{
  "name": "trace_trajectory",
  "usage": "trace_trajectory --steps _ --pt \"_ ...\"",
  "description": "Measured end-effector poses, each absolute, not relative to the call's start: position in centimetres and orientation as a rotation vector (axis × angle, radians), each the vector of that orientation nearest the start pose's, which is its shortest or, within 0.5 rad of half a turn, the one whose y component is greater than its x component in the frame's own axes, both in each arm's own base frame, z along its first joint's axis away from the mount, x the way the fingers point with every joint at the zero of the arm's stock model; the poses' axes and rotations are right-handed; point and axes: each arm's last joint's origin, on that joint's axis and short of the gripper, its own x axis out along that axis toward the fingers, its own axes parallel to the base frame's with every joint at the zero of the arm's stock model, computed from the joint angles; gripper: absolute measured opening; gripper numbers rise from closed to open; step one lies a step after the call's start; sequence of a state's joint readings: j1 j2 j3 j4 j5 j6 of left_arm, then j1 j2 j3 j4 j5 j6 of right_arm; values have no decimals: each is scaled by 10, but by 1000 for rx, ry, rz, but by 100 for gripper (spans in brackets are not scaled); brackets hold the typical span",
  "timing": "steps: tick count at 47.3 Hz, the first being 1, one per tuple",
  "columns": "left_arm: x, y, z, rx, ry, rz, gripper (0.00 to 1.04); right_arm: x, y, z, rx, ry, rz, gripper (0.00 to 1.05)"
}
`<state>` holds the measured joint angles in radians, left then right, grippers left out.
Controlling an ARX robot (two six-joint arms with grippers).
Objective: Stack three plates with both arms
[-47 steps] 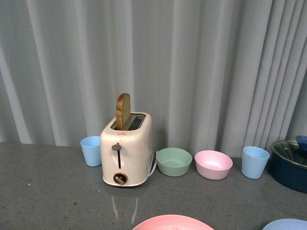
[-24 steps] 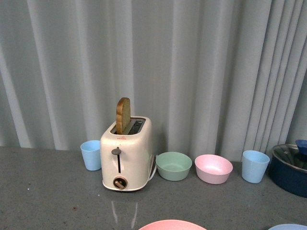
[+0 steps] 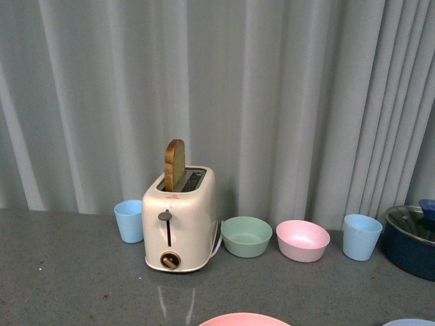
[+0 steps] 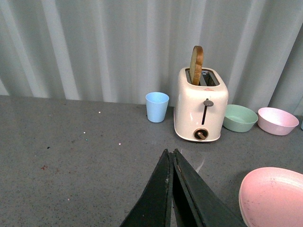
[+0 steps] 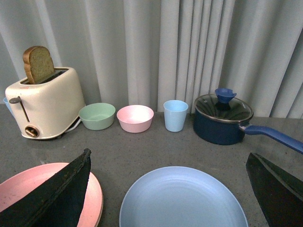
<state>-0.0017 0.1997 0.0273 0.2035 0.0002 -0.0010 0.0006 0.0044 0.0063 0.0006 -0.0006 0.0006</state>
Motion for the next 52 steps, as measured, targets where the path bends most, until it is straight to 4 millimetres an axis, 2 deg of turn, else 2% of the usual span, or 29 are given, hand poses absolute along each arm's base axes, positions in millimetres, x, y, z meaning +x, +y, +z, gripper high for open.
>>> trace_trajectory --steps 6,12,21,43,47,48,52 --pt "107 0 176 -1 -31 -2 4 98 0 165 1 -2 1 97" --pt "96 0 173 -1 -25 -2 4 98 0 165 1 -2 1 97" --pt "96 0 173 -2 -24 -2 4 98 0 165 1 -2 1 97" --pt "96 0 173 -1 -24 -2 78 98 0 165 1 -2 1 97" --pt "96 0 173 -1 -24 -2 97 98 0 165 1 -2 1 97" --pt "96 0 173 -1 -24 -2 100 98 0 165 1 -2 1 97" --pt "96 0 173 -1 -24 -2 97 98 0 165 1 -2 1 97"
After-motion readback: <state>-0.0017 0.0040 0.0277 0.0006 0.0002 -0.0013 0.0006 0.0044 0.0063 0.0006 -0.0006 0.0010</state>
